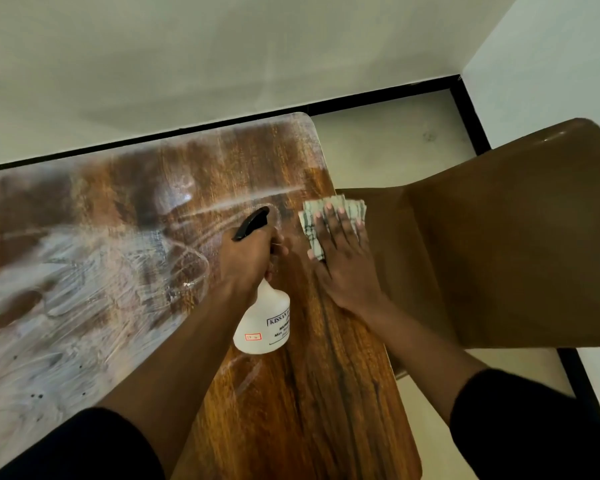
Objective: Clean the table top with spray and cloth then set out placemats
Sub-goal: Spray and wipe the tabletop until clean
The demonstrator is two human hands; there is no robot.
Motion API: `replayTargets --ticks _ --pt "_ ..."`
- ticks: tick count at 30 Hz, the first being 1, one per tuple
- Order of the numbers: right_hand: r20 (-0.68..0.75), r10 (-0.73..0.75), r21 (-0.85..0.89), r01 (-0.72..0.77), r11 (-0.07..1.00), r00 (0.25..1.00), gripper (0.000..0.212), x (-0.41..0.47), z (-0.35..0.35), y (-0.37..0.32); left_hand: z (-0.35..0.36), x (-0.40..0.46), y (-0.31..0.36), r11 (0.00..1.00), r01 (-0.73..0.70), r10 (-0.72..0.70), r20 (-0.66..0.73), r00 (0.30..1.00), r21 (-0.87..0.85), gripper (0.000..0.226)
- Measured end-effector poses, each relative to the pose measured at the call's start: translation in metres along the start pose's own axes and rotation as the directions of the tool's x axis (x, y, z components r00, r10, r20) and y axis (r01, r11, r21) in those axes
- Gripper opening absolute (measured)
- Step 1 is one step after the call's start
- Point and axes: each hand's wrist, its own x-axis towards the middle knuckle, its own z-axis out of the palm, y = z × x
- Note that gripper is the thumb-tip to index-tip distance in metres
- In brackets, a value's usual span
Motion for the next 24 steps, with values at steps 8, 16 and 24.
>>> replayTargets --ticks 8,16,24 --pt "0.063 -0.066 -0.059 0.069 0.996 0.996 0.07 -0.003 0.002 0.012 -0.004 0.018 0.002 1.0 0.012 -0.011 0.005 1.0 -0.014 0.016" --pt "0.06 -0.043 -0.086 0.048 0.995 0.997 0.074 0.148 -0.027 0.01 -0.008 0.023 0.013 0.999 -0.004 0.004 -0.012 1.0 -0.046 0.018" --pt "0.053 0.008 -0.07 -0.004 0.998 0.999 0.072 0.176 -0.031 -0.002 -0.017 0.025 0.019 0.998 0.011 -0.014 -0.047 0.999 -0.069 0.016"
